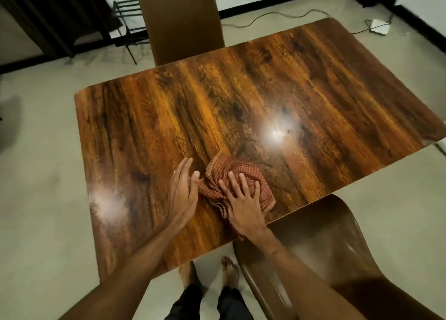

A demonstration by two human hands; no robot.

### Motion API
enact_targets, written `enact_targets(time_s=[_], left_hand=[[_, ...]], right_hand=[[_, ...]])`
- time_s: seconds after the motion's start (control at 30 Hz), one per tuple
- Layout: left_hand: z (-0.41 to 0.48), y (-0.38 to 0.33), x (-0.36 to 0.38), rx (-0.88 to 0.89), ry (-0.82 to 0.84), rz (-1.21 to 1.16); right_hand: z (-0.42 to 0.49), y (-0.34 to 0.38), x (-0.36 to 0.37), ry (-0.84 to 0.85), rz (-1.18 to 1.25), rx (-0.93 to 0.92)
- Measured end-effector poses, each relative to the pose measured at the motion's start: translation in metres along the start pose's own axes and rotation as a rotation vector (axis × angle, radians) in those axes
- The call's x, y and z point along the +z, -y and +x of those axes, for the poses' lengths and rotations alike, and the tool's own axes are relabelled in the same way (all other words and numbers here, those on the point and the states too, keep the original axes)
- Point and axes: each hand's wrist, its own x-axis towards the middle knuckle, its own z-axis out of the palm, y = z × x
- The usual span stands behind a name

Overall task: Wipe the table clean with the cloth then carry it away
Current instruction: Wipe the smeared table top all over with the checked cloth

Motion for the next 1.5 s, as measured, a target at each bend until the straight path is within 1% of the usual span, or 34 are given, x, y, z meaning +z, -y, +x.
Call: enact_targets(time_s=[0.07,0.17,0.2,0.23,0.27,0.3,0.33,0.4,0.43,0.47,0.5,0.53,0.6,0.63,0.67,0.73,0.8,0.87,0.93,1.0,1.1,1.23,1.33,1.4,1.5], left_hand=[[-0.013,0.012,-0.013,-0.065,-0.046,0.017],[-0.028,0.021,-0.026,-0.101,-0.057,0.025],[-0.033,0.025,-0.032,-0.123,-0.073,0.015],[-0.041,0.031,-0.042,-0.157,-0.097,0.003],[-0.047,0.035,-0.05,-0.193,-0.111,-0.001],[-0.054,0.042,-0.059,-0.227,-0.129,0.007],[-0.06,0.047,-0.066,-0.253,-0.144,0.025],[-0.072,0.058,-0.08,-0.277,-0.178,0.047],[-0.076,0.064,-0.087,-0.284,-0.195,0.048],[-0.082,0.072,-0.096,-0.296,-0.209,0.051],[-0.087,0.08,-0.104,-0.309,-0.218,0.052],[-0.09,0.086,-0.11,-0.318,-0.22,0.038],[-0.099,0.103,-0.124,-0.355,-0.24,-0.066],[-0.102,0.112,-0.132,-0.366,-0.26,-0.115],[-0.105,0.12,-0.138,-0.371,-0.28,-0.134],[-0.112,0.136,-0.15,-0.374,-0.303,-0.13],[-0.12,0.153,-0.162,-0.374,-0.325,-0.132],[-0.124,0.166,-0.171,-0.372,-0.345,-0.134],[-0.124,0.177,-0.18,-0.372,-0.356,-0.134],[-0.12,0.186,-0.188,-0.381,-0.357,-0.141],[-0.11,0.193,-0.197,-0.376,-0.364,-0.146],[-0.093,0.198,-0.203,-0.356,-0.356,-0.134],[-0.073,0.199,-0.208,-0.349,-0.365,-0.126],[-0.055,0.197,-0.209,-0.347,-0.369,-0.133],[-0.031,0.193,-0.211,-0.351,-0.385,-0.141]], right_hand=[[-0.004,-0.014,0.001,-0.038,-0.002,-0.022],[-0.01,-0.053,-0.008,-0.091,-0.008,0.253],[-0.01,-0.05,-0.009,-0.097,0.014,0.305],[-0.008,-0.032,-0.008,-0.098,0.036,0.314],[-0.008,-0.009,-0.004,-0.093,0.045,0.298],[-0.007,0.023,0.002,-0.07,0.051,0.237],[-0.01,0.055,0.01,-0.034,0.046,0.146],[-0.021,0.109,0.032,0.011,-0.023,-0.111],[-0.023,0.121,0.037,0.022,-0.056,-0.21],[-0.02,0.126,0.037,0.026,-0.067,-0.254],[-0.015,0.124,0.035,0.032,-0.076,-0.238],[-0.011,0.118,0.031,0.024,-0.079,-0.183],[-0.01,0.121,0.028,0.027,-0.058,-0.055],[-0.016,0.135,0.029,0.033,-0.057,-0.029],[-0.026,0.153,0.033,0.046,-0.069,-0.046],[-0.054,0.196,0.05,0.105,-0.117,-0.191],[-0.074,0.233,0.067,0.124,-0.123,-0.31],[-0.071,0.259,0.074,0.103,-0.121,-0.361],[-0.059,0.285,0.078,0.107,-0.169,-0.403],[-0.047,0.308,0.08,0.159,-0.205,-0.471],[-0.033,0.317,0.077,0.185,-0.198,-0.528],[0.018,0.305,0.062,0.155,-0.176,-0.499],[0.083,0.32,0.045,0.128,-0.169,-0.432],[0.121,0.329,0.035,0.137,-0.146,-0.431],[0.158,0.322,0.027,0.128,-0.126,-0.473]])
